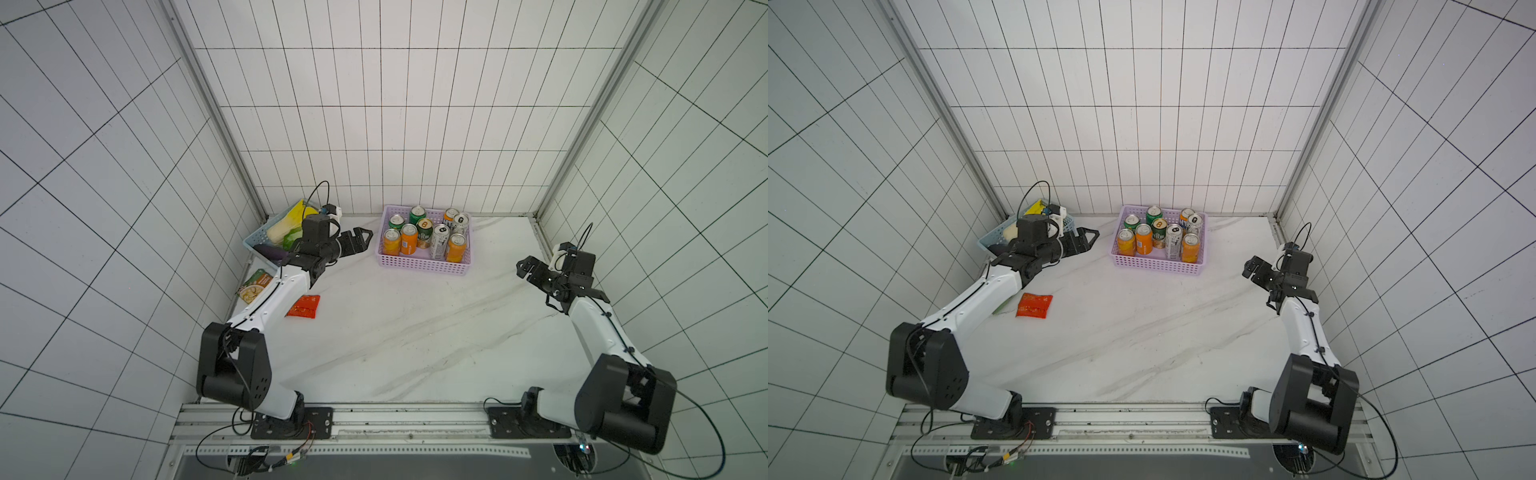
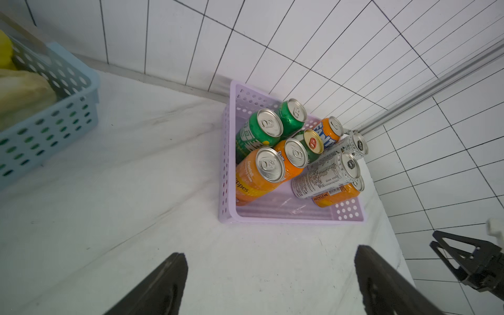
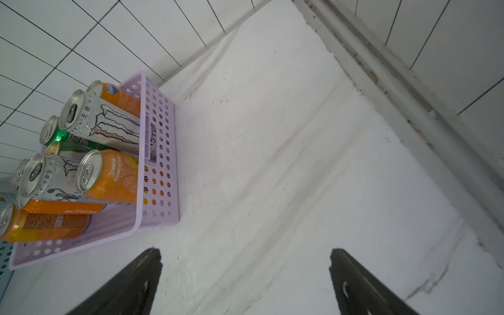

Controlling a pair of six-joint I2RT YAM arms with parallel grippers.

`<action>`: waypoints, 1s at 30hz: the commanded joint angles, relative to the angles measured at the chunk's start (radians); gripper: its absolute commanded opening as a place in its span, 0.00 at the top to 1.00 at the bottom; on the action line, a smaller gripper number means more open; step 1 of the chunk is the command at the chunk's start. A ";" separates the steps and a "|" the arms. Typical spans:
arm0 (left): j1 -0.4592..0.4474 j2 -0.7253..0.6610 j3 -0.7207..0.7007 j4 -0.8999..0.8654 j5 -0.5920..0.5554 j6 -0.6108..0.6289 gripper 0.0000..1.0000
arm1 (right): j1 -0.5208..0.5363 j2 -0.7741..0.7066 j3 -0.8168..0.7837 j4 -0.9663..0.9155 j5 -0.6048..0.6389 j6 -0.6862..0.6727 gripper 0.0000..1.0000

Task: Take out the drinks from the basket
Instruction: Move the basket to the center of the board.

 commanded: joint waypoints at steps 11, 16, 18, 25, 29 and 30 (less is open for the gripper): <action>0.068 0.365 0.304 -0.194 0.189 0.039 0.38 | 0.068 0.257 0.242 -0.052 -0.214 0.087 0.00; 0.064 0.496 0.405 -0.232 0.242 0.049 0.41 | 0.113 0.381 0.330 0.007 -0.247 0.164 0.00; 0.062 0.539 0.435 -0.242 0.251 0.051 0.42 | 0.129 0.427 0.371 0.008 -0.251 0.172 0.00; 0.052 0.641 0.519 -0.258 0.297 0.052 0.47 | 0.171 0.574 0.490 0.000 -0.274 0.187 0.00; 0.037 0.684 0.565 -0.273 0.308 0.055 0.50 | 0.183 0.629 0.523 0.001 -0.280 0.197 0.00; 0.034 0.695 0.576 -0.276 0.308 0.055 0.51 | 0.187 0.641 0.532 0.000 -0.286 0.198 0.02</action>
